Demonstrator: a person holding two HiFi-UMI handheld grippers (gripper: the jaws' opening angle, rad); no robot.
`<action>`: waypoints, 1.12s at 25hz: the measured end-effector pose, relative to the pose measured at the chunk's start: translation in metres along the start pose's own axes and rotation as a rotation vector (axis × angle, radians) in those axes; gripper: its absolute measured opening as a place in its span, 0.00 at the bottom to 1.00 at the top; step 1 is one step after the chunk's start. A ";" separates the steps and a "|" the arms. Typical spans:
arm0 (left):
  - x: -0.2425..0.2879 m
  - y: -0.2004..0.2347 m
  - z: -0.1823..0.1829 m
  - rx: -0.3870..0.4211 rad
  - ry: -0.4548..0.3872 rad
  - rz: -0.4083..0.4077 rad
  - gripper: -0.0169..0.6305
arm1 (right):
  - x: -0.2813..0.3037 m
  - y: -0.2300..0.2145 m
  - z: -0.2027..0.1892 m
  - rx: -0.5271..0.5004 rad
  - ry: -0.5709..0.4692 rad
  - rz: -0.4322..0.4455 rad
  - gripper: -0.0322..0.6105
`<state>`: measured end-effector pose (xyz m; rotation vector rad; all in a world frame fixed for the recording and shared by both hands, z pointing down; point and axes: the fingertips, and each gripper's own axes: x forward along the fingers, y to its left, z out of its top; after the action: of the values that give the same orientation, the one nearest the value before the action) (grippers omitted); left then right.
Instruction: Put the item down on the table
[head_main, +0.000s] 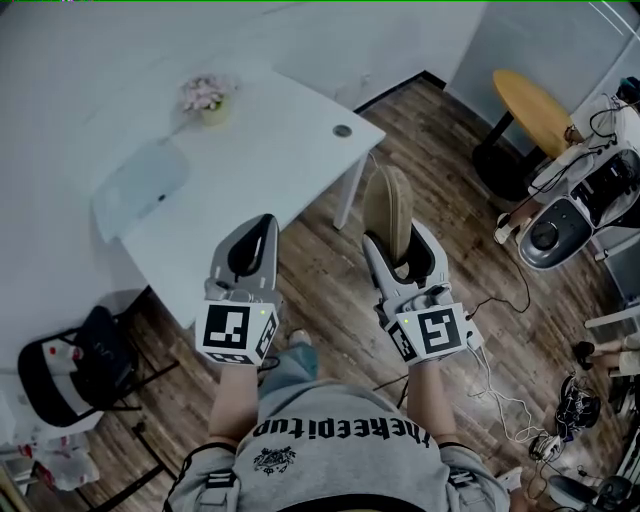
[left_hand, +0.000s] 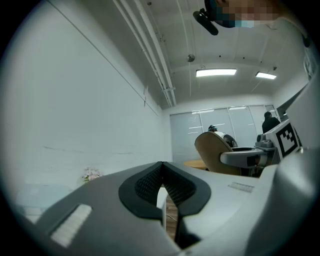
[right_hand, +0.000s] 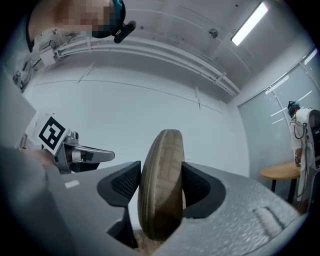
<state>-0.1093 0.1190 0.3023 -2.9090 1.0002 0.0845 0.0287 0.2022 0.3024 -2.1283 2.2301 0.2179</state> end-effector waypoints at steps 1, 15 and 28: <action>0.004 0.004 -0.001 0.000 0.001 0.000 0.05 | 0.005 -0.002 -0.002 0.004 -0.001 -0.003 0.43; 0.059 0.068 0.004 0.001 -0.028 -0.025 0.05 | 0.085 -0.007 -0.007 -0.004 -0.016 -0.022 0.43; 0.086 0.089 -0.003 -0.021 -0.023 -0.074 0.05 | 0.112 -0.011 -0.014 0.009 -0.003 -0.067 0.43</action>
<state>-0.0963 -0.0043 0.2956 -2.9527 0.8929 0.1250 0.0349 0.0889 0.3001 -2.1921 2.1495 0.2077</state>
